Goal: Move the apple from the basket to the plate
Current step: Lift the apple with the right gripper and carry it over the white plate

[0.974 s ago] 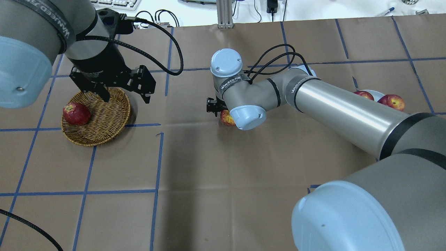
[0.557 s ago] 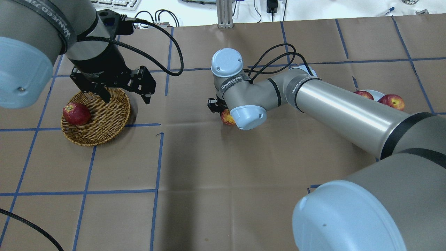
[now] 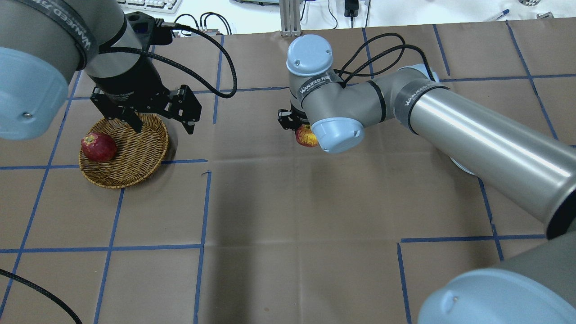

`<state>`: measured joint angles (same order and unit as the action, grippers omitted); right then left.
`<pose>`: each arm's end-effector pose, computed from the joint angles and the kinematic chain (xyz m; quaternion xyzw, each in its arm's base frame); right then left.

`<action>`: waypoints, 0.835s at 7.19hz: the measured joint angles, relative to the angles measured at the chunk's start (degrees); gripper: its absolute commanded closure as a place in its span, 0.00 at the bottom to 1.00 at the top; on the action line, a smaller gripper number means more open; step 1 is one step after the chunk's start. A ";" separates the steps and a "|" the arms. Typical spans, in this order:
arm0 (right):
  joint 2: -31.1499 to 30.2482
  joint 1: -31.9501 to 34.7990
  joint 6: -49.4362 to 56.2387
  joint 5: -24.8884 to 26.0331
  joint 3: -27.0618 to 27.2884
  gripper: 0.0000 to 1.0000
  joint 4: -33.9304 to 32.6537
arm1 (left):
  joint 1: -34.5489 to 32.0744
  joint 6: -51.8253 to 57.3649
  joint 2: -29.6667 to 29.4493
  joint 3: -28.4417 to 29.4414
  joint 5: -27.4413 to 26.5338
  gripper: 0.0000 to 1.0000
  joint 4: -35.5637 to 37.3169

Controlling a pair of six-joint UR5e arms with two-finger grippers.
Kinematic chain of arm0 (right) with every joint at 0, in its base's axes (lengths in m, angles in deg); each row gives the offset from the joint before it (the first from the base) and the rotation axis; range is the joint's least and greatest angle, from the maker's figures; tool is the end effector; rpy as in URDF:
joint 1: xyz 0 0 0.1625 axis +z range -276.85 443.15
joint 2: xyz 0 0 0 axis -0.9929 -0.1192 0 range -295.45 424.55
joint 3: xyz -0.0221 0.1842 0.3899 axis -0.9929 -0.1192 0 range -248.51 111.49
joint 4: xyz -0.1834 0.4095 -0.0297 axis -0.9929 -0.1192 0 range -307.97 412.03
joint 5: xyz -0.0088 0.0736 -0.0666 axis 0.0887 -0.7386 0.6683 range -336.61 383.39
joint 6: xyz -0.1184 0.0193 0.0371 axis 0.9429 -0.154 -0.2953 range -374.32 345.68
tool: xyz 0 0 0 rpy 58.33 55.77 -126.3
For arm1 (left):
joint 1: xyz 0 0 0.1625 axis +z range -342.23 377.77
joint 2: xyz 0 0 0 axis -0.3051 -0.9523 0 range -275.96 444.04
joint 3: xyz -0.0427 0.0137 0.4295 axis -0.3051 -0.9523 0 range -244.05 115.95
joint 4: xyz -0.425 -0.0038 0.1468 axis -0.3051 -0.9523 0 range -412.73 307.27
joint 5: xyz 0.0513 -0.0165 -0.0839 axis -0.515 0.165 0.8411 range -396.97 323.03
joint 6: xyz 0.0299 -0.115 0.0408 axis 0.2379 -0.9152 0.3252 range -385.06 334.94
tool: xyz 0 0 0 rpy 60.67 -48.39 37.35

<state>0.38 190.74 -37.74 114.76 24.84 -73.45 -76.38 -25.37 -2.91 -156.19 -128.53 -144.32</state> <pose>0.3283 -0.6049 0.2279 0.0515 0.9971 -0.0556 0.0081 -0.1660 -0.4940 0.4737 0.0335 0.9993 0.0055 0.0139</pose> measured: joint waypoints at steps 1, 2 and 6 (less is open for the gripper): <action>-2.30 -3.49 3.63 -0.02 0.08 0.48 2.84 | -0.04 0.08 0.15 -0.03 -0.08 0.01 0.00; -4.52 -7.60 8.48 -0.02 0.12 0.49 5.41 | -0.06 0.11 0.42 -0.05 -0.14 0.01 0.00; -11.42 -28.15 33.75 -0.24 4.69 0.55 9.13 | -0.08 0.13 0.97 0.02 -0.27 0.01 0.00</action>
<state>-11.04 162.59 -4.00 114.52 29.53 -64.33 -76.45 -25.24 -1.94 -156.17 -128.80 -144.32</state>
